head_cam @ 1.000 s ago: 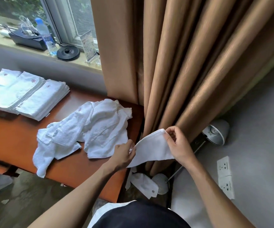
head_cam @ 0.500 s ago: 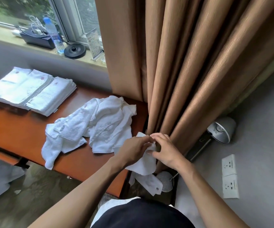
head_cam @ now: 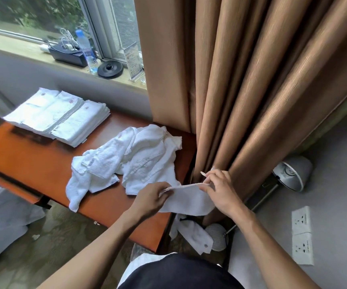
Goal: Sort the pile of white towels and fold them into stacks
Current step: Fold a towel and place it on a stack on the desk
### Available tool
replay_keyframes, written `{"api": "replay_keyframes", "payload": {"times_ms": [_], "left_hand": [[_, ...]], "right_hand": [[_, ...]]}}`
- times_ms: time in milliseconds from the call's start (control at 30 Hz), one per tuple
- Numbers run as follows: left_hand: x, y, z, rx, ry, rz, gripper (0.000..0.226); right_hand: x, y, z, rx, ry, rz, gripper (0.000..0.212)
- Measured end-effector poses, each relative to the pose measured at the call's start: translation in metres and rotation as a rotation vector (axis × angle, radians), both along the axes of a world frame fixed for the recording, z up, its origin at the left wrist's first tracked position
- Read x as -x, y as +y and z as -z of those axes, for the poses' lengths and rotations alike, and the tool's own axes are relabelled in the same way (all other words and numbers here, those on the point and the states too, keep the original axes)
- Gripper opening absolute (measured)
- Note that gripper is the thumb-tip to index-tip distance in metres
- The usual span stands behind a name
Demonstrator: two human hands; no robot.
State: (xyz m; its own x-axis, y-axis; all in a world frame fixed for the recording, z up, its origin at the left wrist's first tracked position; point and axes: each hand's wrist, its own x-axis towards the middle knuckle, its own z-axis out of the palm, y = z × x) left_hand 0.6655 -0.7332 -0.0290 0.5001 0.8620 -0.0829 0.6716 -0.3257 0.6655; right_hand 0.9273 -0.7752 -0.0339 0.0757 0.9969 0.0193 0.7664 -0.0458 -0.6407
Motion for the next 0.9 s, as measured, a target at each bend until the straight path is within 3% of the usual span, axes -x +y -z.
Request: {"api": "replay_keyframes", "payload": {"times_ms": [100,200,367,467,600,767,833,900], "left_hand": [[-0.011,0.004,-0.015,-0.049,-0.093,-0.011,0.011],[-0.025,0.008,-0.027,-0.035,-0.172,0.021,0.008],[-0.036,0.013,-0.039,-0.022,-0.221,0.042,0.011],[-0.032,0.017,-0.039,-0.022,-0.241,0.047,0.016],[-0.023,0.022,-0.035,-0.006,-0.262,-0.037,0.027],[-0.031,0.03,-0.047,-0.072,-0.268,0.009,0.009],[-0.034,0.03,-0.048,-0.183,-0.25,-0.053,0.004],[-0.034,0.028,-0.047,-0.356,-0.129,-0.17,0.008]], "right_hand": [[0.008,0.003,-0.002,0.094,0.046,-0.03,0.015],[0.025,0.003,-0.005,0.223,0.223,-0.057,0.01],[0.033,0.001,-0.008,0.16,0.385,-0.068,0.007],[0.028,0.001,-0.006,0.148,0.374,-0.006,0.016],[0.029,0.0,-0.004,0.138,0.366,0.059,0.007],[0.043,0.01,-0.018,-0.003,0.383,-0.004,0.012],[0.046,0.012,-0.019,-0.045,0.355,0.013,0.001],[0.049,0.013,-0.02,-0.078,0.342,0.033,0.015]]}}
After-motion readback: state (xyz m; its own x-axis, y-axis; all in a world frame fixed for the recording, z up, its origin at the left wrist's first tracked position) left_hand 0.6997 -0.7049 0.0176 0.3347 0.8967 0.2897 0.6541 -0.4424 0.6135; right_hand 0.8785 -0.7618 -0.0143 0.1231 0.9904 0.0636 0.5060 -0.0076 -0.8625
